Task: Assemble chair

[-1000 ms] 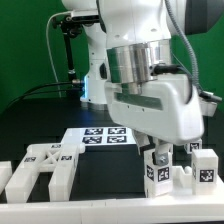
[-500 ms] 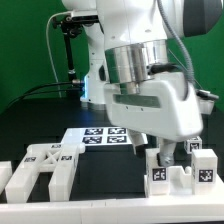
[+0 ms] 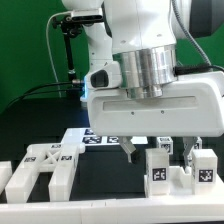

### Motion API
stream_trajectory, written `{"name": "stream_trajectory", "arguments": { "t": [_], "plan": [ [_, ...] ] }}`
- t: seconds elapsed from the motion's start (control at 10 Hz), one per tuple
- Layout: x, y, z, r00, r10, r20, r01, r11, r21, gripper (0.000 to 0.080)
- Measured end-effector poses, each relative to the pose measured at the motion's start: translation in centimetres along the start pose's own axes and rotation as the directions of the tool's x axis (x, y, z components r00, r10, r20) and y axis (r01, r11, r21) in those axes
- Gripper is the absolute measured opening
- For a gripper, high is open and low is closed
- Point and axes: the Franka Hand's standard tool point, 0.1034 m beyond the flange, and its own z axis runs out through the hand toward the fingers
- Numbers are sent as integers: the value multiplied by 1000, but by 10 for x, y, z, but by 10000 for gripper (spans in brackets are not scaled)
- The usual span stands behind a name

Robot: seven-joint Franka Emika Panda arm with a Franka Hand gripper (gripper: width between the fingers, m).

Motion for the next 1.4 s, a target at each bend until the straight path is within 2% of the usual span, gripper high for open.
{"name": "stream_trajectory", "arguments": {
  "t": [0.1, 0.4, 0.5, 0.6, 0.7, 1.0, 1.2, 1.3, 1.4],
  "plan": [
    [4, 2, 0, 966, -260, 0, 260, 965, -30, 649],
    [5, 3, 1, 971, -238, -8, 238, 971, -30, 634],
    [4, 3, 1, 982, -188, -9, 188, 982, -28, 469],
    [4, 2, 1, 993, -119, -10, 118, 993, -26, 469],
    [4, 3, 1, 998, -55, -12, 55, 998, -25, 282],
    [6, 5, 1, 960, 281, -19, -281, 960, -17, 285],
    [5, 8, 1, 766, 642, -9, -643, 766, -7, 285],
    [4, 8, 1, 662, 749, 0, -749, 662, -10, 285],
    [3, 9, 2, 556, 831, 11, -831, 556, -3, 286]
  ]
}}
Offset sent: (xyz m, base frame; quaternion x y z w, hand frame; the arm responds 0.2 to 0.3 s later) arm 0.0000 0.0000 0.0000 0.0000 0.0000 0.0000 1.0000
